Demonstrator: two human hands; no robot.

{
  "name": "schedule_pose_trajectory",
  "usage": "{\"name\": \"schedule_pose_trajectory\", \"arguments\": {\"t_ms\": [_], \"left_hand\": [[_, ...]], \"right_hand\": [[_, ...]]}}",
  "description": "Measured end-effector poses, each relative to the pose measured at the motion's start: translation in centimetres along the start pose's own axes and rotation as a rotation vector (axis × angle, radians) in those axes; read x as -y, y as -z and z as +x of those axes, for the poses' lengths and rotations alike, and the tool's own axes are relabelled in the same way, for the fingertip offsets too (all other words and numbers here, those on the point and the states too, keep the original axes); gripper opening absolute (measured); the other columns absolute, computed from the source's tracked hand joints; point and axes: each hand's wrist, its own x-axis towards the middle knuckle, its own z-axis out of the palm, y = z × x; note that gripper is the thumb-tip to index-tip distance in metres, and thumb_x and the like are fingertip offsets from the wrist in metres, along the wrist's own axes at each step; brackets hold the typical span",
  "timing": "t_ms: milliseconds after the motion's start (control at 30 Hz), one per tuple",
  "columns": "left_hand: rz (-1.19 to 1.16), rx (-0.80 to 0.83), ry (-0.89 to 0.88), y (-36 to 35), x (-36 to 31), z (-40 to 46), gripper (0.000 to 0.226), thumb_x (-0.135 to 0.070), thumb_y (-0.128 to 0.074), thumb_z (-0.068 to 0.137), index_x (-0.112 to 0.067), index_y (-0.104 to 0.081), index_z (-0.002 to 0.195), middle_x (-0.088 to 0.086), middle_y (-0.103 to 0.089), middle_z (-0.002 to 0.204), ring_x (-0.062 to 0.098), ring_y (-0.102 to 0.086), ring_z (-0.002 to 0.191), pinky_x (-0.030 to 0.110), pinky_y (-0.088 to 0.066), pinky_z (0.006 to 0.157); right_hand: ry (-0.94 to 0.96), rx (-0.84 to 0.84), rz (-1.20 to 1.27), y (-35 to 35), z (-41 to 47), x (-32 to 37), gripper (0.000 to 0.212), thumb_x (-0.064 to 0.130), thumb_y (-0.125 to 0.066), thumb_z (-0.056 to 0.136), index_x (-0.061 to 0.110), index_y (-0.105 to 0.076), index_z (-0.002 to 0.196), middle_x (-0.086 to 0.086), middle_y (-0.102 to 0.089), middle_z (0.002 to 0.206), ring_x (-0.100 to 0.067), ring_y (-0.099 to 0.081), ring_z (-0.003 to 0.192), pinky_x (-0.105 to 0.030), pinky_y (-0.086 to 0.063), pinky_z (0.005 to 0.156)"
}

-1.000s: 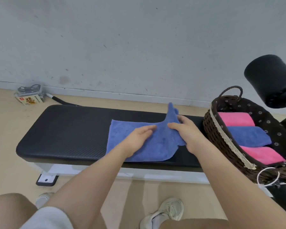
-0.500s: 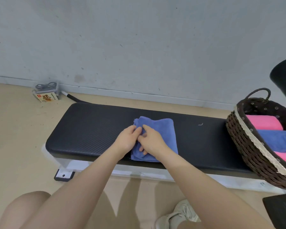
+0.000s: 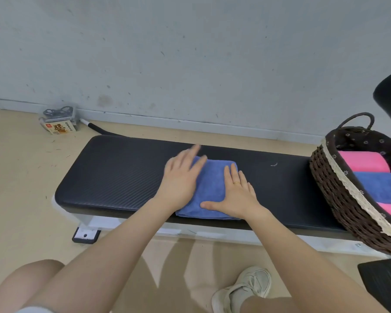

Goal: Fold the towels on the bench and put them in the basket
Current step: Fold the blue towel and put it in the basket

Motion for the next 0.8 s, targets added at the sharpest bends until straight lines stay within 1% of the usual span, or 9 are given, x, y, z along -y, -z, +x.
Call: {"name": "schedule_pose_trajectory", "arguments": {"t_ms": [67, 133, 200, 267, 333, 400, 467, 667, 800], "left_hand": [[0.031, 0.284, -0.141, -0.8, 0.4, -0.1, 0.059, -0.042, -0.017, 0.095, -0.016, -0.019, 0.148, 0.001, -0.007, 0.159, 0.019, -0.004, 0.146, 0.039, -0.004, 0.117], [0.006, 0.49, -0.061, -1.7, 1.4, -0.6, 0.081, -0.066, -0.012, 0.086, -0.017, -0.001, 0.15, -0.002, 0.005, 0.159, 0.013, 0.006, 0.146, 0.035, 0.002, 0.118], [-0.005, 0.471, 0.021, -2.1, 2.1, -0.8, 0.098, -0.077, -0.007, 0.074, -0.015, 0.005, 0.149, -0.001, 0.01, 0.158, 0.013, 0.007, 0.146, 0.036, -0.001, 0.119], [-0.003, 0.499, 0.05, -1.7, 2.0, -0.8, 0.092, -0.073, -0.017, 0.084, -0.013, 0.006, 0.149, 0.003, 0.012, 0.158, 0.015, 0.008, 0.146, 0.037, -0.002, 0.12], [0.049, 0.512, 0.003, -0.7, 1.8, -0.4, 0.089, -0.07, -0.011, 0.084, -0.013, 0.005, 0.149, 0.004, 0.013, 0.158, 0.016, 0.009, 0.146, 0.035, 0.001, 0.119], [0.119, 0.437, -0.075, 0.6, 1.5, -0.1, 0.096, -0.077, -0.003, 0.076, -0.017, 0.002, 0.15, 0.003, 0.012, 0.158, 0.017, 0.008, 0.146, 0.033, 0.005, 0.117], [0.162, 0.413, -0.142, 1.2, 1.2, -0.2, 0.085, -0.071, -0.021, 0.085, -0.02, -0.004, 0.15, 0.003, 0.008, 0.159, 0.018, 0.005, 0.146, 0.033, 0.003, 0.118], [0.071, 0.657, -0.069, 0.5, 0.1, -0.3, 0.085, -0.064, -0.038, 0.088, -0.024, 0.007, 0.149, 0.004, 0.015, 0.157, 0.022, 0.01, 0.146, 0.038, -0.002, 0.12], [-0.183, 0.641, -0.032, -0.1, -2.1, 0.2, 0.095, -0.06, -0.053, 0.082, -0.027, 0.004, 0.149, -0.001, 0.014, 0.157, 0.018, 0.011, 0.145, 0.038, -0.005, 0.119]], "right_hand": [[-0.01, 0.014, -0.021, 0.2, 0.3, -0.1, 0.13, 0.081, -0.055, 0.062, 0.018, 0.021, 0.148, -0.003, 0.027, 0.155, -0.025, 0.018, 0.145, -0.045, 0.0, 0.118], [-0.025, 0.026, -0.02, 0.2, 0.3, -0.3, 0.131, 0.082, -0.055, 0.061, 0.02, 0.023, 0.147, -0.006, 0.028, 0.155, -0.025, 0.019, 0.145, -0.045, 0.001, 0.118], [-0.051, 0.023, -0.009, 0.2, 0.2, -0.7, 0.132, 0.084, -0.053, 0.06, 0.021, 0.022, 0.147, -0.007, 0.025, 0.156, -0.026, 0.018, 0.145, -0.046, 0.001, 0.118], [-0.084, 0.005, 0.036, 0.2, -0.3, -1.3, 0.129, 0.082, -0.054, 0.061, 0.017, 0.015, 0.149, -0.007, 0.018, 0.158, -0.025, 0.013, 0.146, -0.045, -0.003, 0.118], [-0.102, -0.069, 0.109, 0.1, -0.9, -1.8, 0.113, 0.074, -0.057, 0.069, 0.012, -0.008, 0.149, -0.01, -0.002, 0.159, -0.026, -0.005, 0.146, -0.043, -0.017, 0.117], [-0.119, -0.215, 0.234, 0.4, -1.4, -2.0, 0.078, 0.057, -0.058, 0.08, 0.008, -0.034, 0.137, -0.012, -0.039, 0.143, -0.028, -0.037, 0.131, -0.04, -0.039, 0.101], [-0.201, -0.236, 0.488, 0.7, -1.3, -1.6, 0.052, 0.04, -0.058, 0.086, 0.006, -0.045, 0.123, -0.008, -0.058, 0.114, -0.024, -0.055, 0.1, -0.035, -0.046, 0.076], [-0.301, -0.074, 0.794, 1.5, -1.0, -0.9, 0.01, 0.012, -0.06, 0.074, 0.005, -0.052, 0.076, -0.01, -0.056, 0.074, -0.024, -0.052, 0.063, -0.028, -0.04, 0.056], [-0.239, -0.258, 0.778, 4.9, -1.2, -1.8, 0.005, 0.003, -0.055, 0.076, 0.007, -0.053, 0.074, -0.007, -0.053, 0.07, -0.023, -0.05, 0.064, -0.026, -0.037, 0.052]]}}
